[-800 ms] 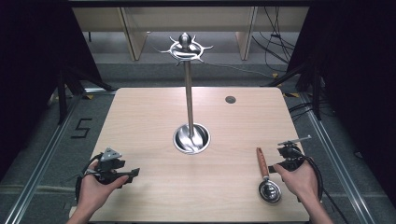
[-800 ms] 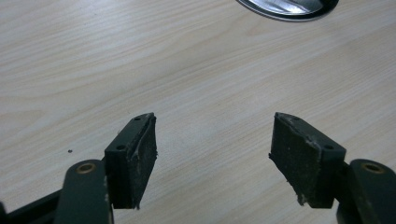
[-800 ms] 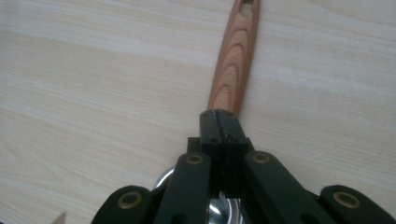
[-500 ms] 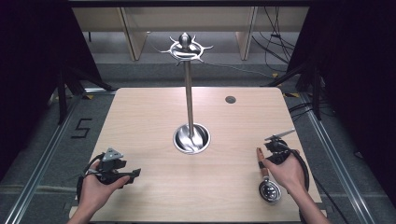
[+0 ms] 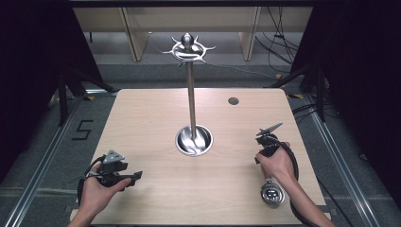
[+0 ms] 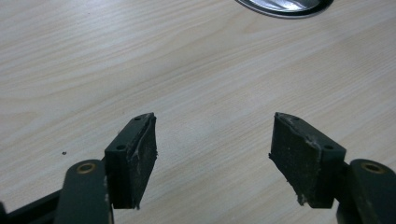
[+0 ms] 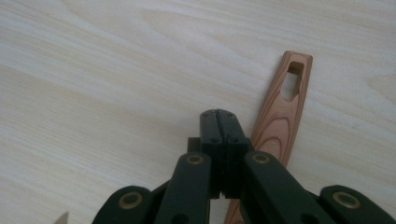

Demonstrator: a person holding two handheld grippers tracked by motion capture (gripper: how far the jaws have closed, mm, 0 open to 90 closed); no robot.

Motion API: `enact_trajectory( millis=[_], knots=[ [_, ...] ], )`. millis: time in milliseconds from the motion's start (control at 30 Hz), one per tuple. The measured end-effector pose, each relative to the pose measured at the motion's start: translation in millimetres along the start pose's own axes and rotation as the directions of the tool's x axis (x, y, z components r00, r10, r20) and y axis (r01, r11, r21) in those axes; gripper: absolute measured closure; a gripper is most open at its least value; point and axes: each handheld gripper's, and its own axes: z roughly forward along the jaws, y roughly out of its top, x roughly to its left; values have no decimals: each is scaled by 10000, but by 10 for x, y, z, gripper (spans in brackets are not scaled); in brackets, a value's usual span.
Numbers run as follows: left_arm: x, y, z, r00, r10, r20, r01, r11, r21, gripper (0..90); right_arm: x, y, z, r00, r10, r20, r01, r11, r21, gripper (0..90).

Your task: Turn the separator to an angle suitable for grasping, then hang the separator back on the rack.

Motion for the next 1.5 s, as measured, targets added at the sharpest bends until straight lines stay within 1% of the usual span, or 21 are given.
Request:
enact_trajectory(
  millis=[100, 133, 233, 300, 333, 567, 700, 733, 833, 867, 900, 933, 1033, 1067, 1133, 1233, 1300, 1333, 1367, 1467, 1500],
  knots=[
    [0, 3, -4, 9998, 188, -27, -187, 9997, 158, 309, -19, -6, 14, 9992, 377, -90, -375, 9990, 261, 900],
    [-18, 2, 14, 10000, 25, 33, -25, 10000, -10, 309, -53, -10, 35, 9988, 484, -39, -483, 9984, 292, 900],
    [-5, 6, 2, 9997, 231, 32, -231, 9996, 181, 309, -99, -12, 50, 9986, 524, -56, -521, 9977, 430, 900],
    [2, 6, 1, 9997, 251, -6, -251, 9995, 197, 309, -152, -19, 53, 9994, 336, 68, -338, 9989, 313, 900],
    [2, 6, 5, 9998, 213, 28, -214, 9996, 196, 309, -170, -22, 22, 9968, 729, 334, -740, 9967, 329, 900],
    [-5, 10, -5, 9996, 265, 38, -266, 9995, 190, 309, -322, -60, -33, 9896, 1290, 634, -1306, 9912, 221, 900],
    [-4, 14, -5, 9997, 250, 25, -250, 9996, 159, 309, -335, -91, -114, 9874, 1532, 406, -1533, 9882, -4, 899],
    [-1, 17, -6, 9997, 248, 72, -250, 9996, 164, 309, -324, -148, -213, 9831, 1775, 449, -1764, 9839, -273, 831],
    [-15, 14, 10, 10000, -4, 84, 4, 10000, -58, 309, -336, -250, -277, 9827, 1789, 482, -1766, 9831, -485, 773],
    [8, 26, 2, 9995, 285, 124, -287, 9994, 190, 309, -366, -359, -310, 9832, 1687, 703, -1655, 9850, -488, 693],
    [8, 26, 2, 9995, 285, 124, -287, 9994, 190, 309, -366, -359, -310, 9832, 1687, 703, -1655, 9850, -488, 693],
    [5, 39, 9, 9993, 366, 123, -369, 9991, 215, 309, -356, -436, -310, 9736, 2222, 515, -2209, 9749, -291, 631],
    [-27, 42, 36, 9999, 102, 96, -102, 9999, -58, 309, -325, -524, -310, 9733, 2242, 484, -2227, 9743, -338, 588],
    [-12, 47, 9, 9988, 465, 145, -468, 9986, 231, 309, -300, -534, -334, 9697, 2426, 298, -2415, 9697, -363, 571],
    [-10, 47, 9, 9991, 406, 153, -409, 9990, 181, 309, -277, -546, -351, 9700, 2375, 524, -2353, 9709, -455, 533],
    [-12, 49, 2, 9990, 442, 99, -444, 9989, 152, 309, -263, -548, -369, 9691, 2440, 372, -2425, 9693, -394, 514],
    [-8, 52, -5, 9988, 483, 106, -485, 9986, 211, 309, -281, -556, -344, 9736, 2197, 624, -2178, 9753, -366, 484],
    [-9, 53, -2, 9990, 439, 98, -441, 9989, 177, 309, -273, -554, -324, 9724, 2295, 412, -2276, 9726, -478, 478],
    [-4, 54, -1, 9988, 475, 106, -477, 9986, 213, 309, -253, -552, -298, 9653, 2553, 556, -2537, 9667, -333, 464],
    [-8, 53, 10, 9993, 354, 152, -356, 9992, 153, 309, -239, -548, -267, 9663, 2535, 440, -2534, 9673, -97, 457],
    [-8, 53, 10, 9993, 354, 152, -356, 9992, 153, 309, -225, -540, -263, 9627, 2668, 444, -2668, 9637, -50, 454]
  ],
)
